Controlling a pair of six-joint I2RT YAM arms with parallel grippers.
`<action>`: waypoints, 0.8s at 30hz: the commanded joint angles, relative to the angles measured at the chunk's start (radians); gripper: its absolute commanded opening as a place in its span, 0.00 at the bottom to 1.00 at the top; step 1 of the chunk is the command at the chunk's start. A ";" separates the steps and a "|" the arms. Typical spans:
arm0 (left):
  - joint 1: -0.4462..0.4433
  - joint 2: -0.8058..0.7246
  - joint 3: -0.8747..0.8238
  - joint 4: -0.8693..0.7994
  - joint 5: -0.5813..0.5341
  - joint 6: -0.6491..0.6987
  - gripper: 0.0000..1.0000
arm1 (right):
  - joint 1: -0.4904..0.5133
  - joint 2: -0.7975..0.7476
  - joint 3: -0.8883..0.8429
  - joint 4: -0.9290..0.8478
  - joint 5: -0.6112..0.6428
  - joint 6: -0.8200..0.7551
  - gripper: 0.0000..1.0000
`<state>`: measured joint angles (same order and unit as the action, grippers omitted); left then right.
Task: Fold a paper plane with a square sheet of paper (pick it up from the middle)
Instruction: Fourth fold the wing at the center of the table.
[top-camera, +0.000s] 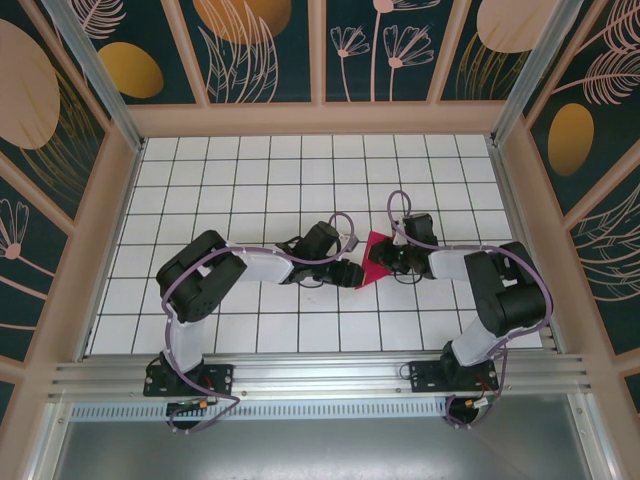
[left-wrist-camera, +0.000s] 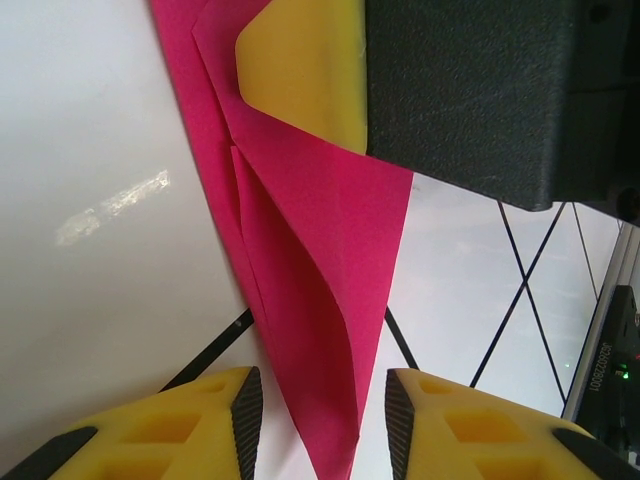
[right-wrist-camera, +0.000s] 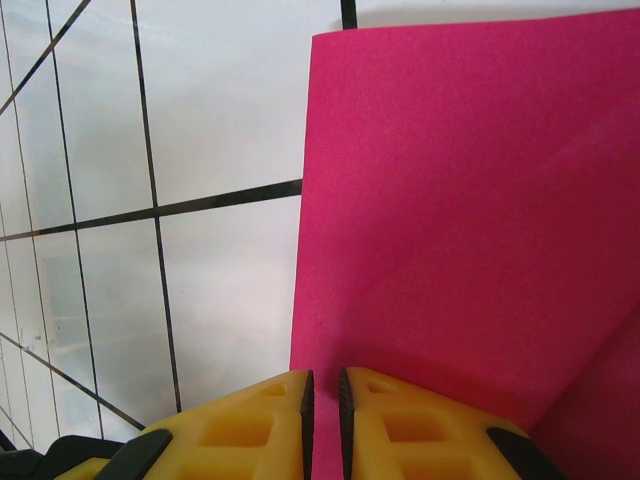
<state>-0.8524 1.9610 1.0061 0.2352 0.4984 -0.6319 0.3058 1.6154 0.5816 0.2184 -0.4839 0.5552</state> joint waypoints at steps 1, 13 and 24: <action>0.004 0.027 0.021 -0.069 0.034 0.035 0.39 | 0.004 0.027 0.006 -0.052 0.015 -0.023 0.19; -0.017 0.028 0.029 -0.116 0.023 0.040 0.35 | 0.006 0.021 0.003 -0.053 0.016 -0.023 0.19; -0.034 0.048 0.085 -0.216 -0.064 0.063 0.29 | 0.006 0.021 0.000 -0.050 0.017 -0.021 0.19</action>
<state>-0.8776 1.9743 1.0729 0.0887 0.4576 -0.5938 0.3058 1.6157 0.5846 0.2119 -0.4839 0.5549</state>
